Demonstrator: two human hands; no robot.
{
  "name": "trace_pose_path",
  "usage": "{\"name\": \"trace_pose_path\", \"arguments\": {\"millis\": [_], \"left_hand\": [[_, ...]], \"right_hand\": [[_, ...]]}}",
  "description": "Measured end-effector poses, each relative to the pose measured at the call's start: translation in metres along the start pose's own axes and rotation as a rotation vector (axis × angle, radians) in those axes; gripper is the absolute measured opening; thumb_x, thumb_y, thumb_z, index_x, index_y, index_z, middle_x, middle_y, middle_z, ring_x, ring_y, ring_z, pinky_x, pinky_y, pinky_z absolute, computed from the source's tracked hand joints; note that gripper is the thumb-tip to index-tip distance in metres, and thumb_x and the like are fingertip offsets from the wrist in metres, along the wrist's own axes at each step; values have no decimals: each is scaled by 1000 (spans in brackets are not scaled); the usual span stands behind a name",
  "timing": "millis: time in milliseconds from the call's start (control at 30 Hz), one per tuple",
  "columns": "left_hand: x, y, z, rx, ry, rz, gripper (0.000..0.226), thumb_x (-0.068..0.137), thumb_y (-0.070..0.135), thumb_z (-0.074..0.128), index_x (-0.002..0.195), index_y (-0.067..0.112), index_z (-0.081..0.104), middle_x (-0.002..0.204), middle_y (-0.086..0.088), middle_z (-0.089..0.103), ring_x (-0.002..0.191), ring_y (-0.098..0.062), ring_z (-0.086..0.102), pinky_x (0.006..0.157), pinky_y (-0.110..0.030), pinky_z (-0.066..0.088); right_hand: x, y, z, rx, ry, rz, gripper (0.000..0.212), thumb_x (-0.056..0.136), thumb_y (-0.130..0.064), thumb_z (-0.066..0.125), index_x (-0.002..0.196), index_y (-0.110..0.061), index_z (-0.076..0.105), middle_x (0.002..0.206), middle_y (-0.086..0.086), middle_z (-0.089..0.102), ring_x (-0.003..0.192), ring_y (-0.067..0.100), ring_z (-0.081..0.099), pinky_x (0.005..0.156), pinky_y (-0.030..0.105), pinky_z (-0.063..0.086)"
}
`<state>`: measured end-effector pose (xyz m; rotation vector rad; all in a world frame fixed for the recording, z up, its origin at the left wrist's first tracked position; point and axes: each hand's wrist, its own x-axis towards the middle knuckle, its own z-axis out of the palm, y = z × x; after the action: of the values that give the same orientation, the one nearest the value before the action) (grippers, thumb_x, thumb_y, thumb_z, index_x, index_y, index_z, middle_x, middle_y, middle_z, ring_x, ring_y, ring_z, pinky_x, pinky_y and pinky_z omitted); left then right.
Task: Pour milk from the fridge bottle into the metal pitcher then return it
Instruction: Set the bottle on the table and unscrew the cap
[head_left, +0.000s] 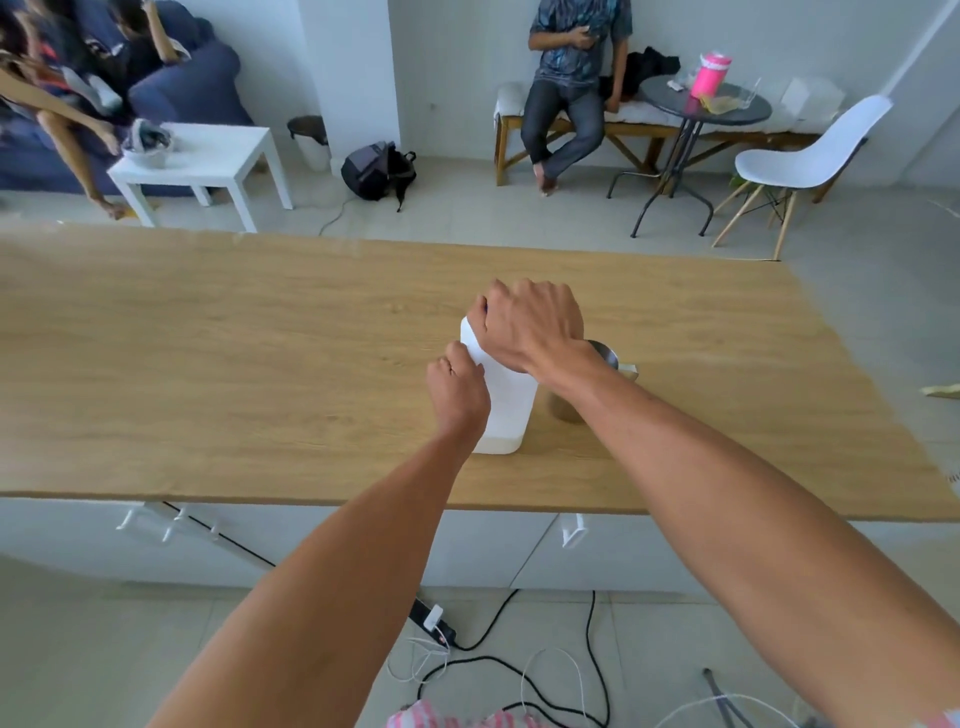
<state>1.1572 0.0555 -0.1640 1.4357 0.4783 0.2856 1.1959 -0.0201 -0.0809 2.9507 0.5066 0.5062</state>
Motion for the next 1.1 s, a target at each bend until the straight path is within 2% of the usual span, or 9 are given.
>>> {"name": "trace_pose_path", "arguments": {"millis": [67,233,300,333,433,633,767,967,1100], "left_hand": [[0,0,4,25,38,-11,43,98,1,36,61,19,23,43,14,20,45,-7,20,46,-23,19],[1,2,9,17,91,-10,47,98,1,36,57,19,22,40,13,19,45,-8,20,56,-33,18],[-1,3,10,6,104,14,46,95,10,36,52,21,23,39,13,20,44,-8,19,54,-33,19],[-1,4,11,5,103,29,46,89,16,35,46,27,24,38,13,20,45,-8,19,53,-33,20],[0,2,13,5,105,29,45,79,23,31,34,25,31,39,12,20,47,-9,17,54,-34,20],[-2,3,16,-8,134,46,46,86,17,34,42,27,25,38,12,20,45,-9,20,55,-34,19],[-5,6,16,-9,130,54,46,80,23,32,34,25,30,38,12,20,44,-8,21,54,-33,20],[-6,5,17,-29,142,44,32,79,25,33,47,25,25,39,12,22,46,-8,22,59,-38,23],[-5,4,15,-8,117,59,31,79,25,33,48,24,27,38,13,24,43,-7,24,51,-30,24]], "right_hand": [[2,7,1,-3,4,-79,35,100,-33,36,77,-14,54,52,-2,34,53,30,46,52,31,26],[10,19,1,31,13,-226,32,97,-32,37,71,-16,46,50,-5,33,49,29,44,51,31,22],[13,22,3,40,26,-272,33,96,-31,38,67,-15,44,49,-5,35,45,28,42,48,29,18],[15,23,4,43,30,-289,34,95,-31,38,67,-15,46,48,-5,36,44,27,41,47,29,18],[19,27,6,50,29,-327,36,95,-32,38,70,-14,56,47,-6,37,40,23,37,47,27,19],[24,33,6,69,28,-390,35,97,-30,40,67,-14,47,46,-6,32,37,19,27,46,27,18],[25,34,10,101,42,-413,34,95,-30,41,65,-14,45,44,-8,29,35,18,24,46,25,17],[24,37,13,168,85,-434,38,87,-34,26,59,-14,42,42,-9,25,34,16,19,45,22,14],[24,39,16,186,107,-463,36,87,-34,26,60,-14,40,43,-9,21,34,17,19,46,23,16]]}}
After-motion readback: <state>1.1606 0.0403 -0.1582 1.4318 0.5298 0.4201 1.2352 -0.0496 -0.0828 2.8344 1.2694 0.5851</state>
